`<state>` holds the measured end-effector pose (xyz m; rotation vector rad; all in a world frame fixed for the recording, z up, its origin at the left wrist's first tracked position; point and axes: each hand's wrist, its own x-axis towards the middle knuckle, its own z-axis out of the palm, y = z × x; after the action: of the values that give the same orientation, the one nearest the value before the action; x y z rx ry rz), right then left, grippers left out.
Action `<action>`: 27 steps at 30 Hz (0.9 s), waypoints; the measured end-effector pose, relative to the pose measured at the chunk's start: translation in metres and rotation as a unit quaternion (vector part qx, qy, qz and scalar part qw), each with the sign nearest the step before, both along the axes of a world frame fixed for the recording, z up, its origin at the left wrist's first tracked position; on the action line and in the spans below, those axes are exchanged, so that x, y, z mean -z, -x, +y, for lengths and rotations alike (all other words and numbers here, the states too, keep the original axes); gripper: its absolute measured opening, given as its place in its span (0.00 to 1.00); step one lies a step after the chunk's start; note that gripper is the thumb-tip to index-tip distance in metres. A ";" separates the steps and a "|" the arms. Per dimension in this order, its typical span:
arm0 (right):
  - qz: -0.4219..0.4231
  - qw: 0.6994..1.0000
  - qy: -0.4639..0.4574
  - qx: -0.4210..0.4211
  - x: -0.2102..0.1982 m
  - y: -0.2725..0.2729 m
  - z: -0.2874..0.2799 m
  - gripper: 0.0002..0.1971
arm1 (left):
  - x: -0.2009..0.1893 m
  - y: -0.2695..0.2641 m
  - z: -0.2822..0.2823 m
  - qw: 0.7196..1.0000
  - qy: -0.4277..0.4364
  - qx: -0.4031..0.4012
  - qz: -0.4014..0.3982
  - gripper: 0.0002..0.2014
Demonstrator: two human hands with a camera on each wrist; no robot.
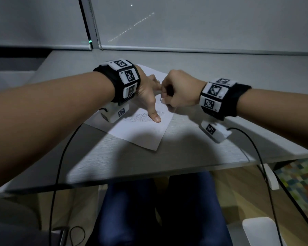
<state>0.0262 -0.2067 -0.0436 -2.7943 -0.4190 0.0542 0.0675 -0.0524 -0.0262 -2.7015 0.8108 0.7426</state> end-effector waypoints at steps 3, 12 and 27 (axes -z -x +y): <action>0.036 0.999 -0.012 -0.036 -0.002 0.011 0.004 0.05 | 0.003 -0.002 0.001 1.000 0.011 0.000 -0.003 0.70; -0.013 0.999 0.014 0.042 -0.003 -0.016 -0.003 0.06 | 0.000 -0.003 0.000 1.000 0.016 -0.010 -0.002 0.71; -0.042 0.997 0.039 0.057 0.003 -0.021 -0.011 0.06 | 0.003 -0.008 0.023 0.995 0.095 0.005 -0.024 0.63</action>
<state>0.0472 -0.2174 -0.0463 -2.8986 -0.2833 -0.0741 0.0754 -0.0291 -0.0288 -2.8673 0.9255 0.6249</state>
